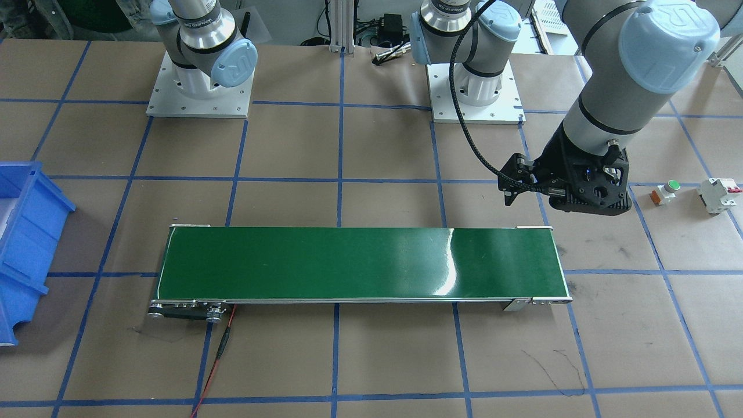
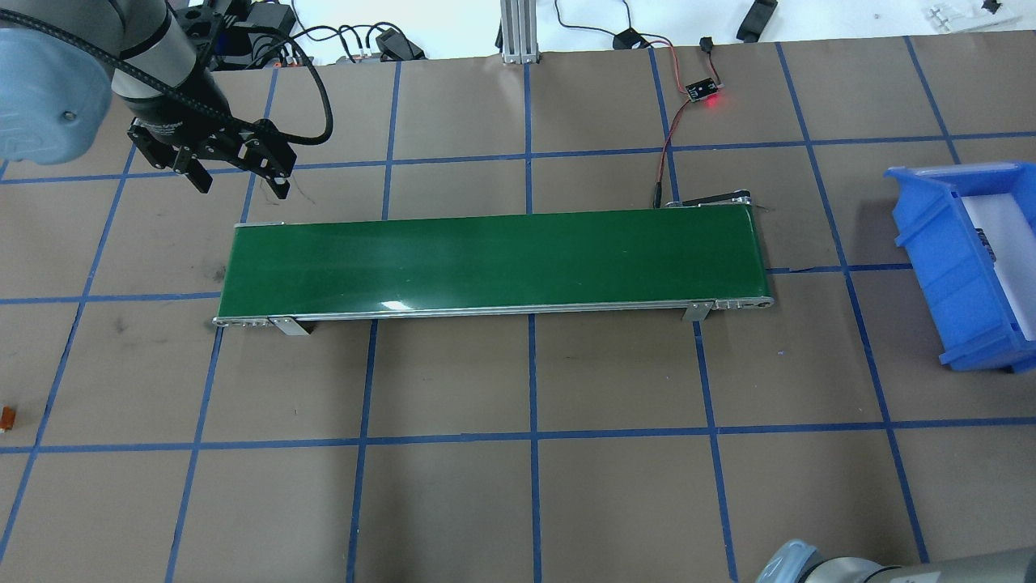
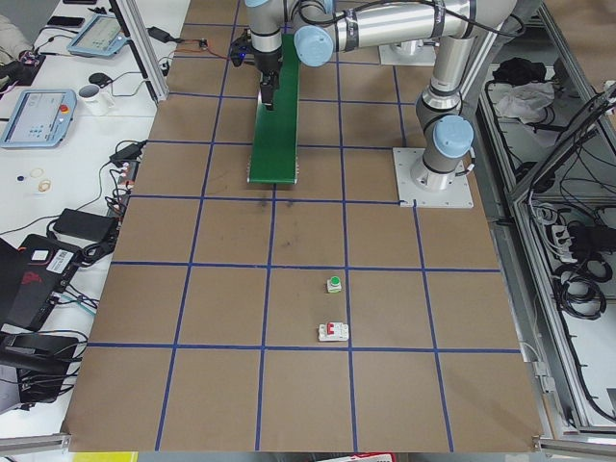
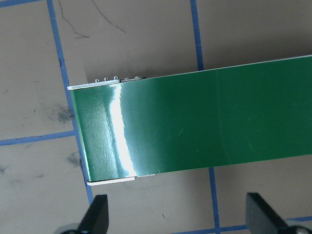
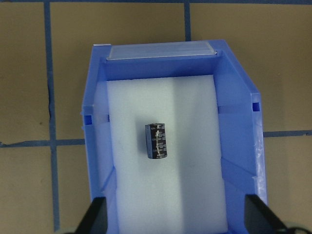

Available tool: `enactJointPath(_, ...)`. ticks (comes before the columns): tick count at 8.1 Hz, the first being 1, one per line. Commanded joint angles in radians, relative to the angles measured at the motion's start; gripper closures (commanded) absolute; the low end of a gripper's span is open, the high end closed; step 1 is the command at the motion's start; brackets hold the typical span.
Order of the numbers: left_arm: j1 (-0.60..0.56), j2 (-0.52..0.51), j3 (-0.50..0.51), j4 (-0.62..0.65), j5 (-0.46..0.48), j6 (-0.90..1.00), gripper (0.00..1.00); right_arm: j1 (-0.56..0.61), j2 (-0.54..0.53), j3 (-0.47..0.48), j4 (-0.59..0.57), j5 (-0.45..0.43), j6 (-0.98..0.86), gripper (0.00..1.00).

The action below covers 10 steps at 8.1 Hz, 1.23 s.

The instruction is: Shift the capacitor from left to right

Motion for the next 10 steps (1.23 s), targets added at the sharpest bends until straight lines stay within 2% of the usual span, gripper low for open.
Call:
enactJointPath(1,0.001,0.001,0.0,0.001,0.0,0.0,0.0,0.097,-0.105,-0.015,0.121,-0.004,0.148,0.0)
enactJointPath(4,0.001,0.002,0.0,-0.001,0.0,0.0,0.0,0.263,-0.185,-0.018,0.202,0.006,0.344,0.0)
enactJointPath(10,0.004,0.025,0.002,-0.011,0.035,0.005,0.0,0.651,-0.199,-0.021,0.204,-0.007,0.74,0.0)
